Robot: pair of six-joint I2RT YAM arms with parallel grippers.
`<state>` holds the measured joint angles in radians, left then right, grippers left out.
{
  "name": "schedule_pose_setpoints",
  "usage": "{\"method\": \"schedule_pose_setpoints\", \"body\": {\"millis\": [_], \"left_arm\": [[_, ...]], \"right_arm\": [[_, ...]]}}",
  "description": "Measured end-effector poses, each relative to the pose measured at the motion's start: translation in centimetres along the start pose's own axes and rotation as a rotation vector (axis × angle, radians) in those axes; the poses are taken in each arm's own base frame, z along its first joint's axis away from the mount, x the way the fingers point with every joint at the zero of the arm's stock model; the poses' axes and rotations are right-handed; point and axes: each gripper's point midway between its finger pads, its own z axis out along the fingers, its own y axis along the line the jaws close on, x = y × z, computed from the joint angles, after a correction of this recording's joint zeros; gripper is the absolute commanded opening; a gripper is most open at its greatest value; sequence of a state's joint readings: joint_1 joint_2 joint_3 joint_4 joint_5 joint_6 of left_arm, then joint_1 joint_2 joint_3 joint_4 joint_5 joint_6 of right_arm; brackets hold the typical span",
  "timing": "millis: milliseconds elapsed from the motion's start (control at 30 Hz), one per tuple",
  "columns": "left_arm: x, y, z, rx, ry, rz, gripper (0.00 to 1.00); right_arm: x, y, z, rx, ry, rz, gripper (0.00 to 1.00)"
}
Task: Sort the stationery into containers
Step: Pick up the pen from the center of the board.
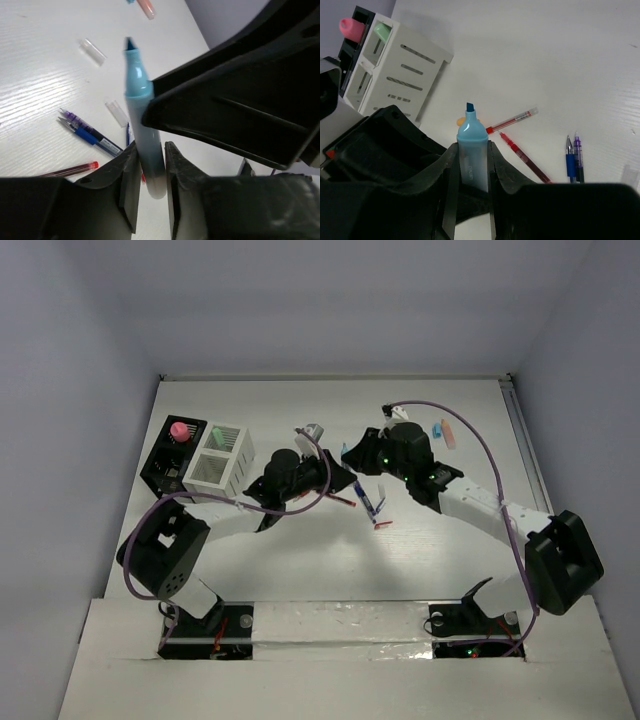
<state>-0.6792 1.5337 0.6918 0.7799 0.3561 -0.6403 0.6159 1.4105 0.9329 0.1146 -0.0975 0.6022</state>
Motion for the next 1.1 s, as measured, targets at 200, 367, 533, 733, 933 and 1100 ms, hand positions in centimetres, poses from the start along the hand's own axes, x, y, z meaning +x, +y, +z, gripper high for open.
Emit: {"method": "schedule_pose_setpoints", "body": {"millis": [200,367,533,733,933,1100], "left_arm": [[0.1,0.9,0.2,-0.039,-0.006,-0.011,0.00],[0.1,0.8,0.0,-0.044,-0.005,-0.002,0.00],[-0.3,0.1,-1.0,-0.038,-0.020,0.035,0.00],[-1.1,-1.0,-3.6,-0.025,-0.072,0.088,0.00],[-0.7,-0.6,-5.0,-0.039,-0.087,0.130,0.00],[0.3,0.1,-5.3,-0.051,-0.063,0.138,0.00]], "right_arm": [[-0.2,-0.2,0.0,0.016,-0.012,-0.004,0.13],[-0.2,-0.6,-0.1,0.034,-0.016,-0.010,0.57],[-0.1,-0.6,-1.3,0.048,0.003,-0.035,0.64],[-4.9,-2.9,-4.7,0.113,-0.112,-0.039,0.45],[-7.8,-14.7,-6.2,0.435,-0.161,0.059,0.53],[-6.0,-23.0,-6.4,0.702,-0.036,0.087,0.56]]}}
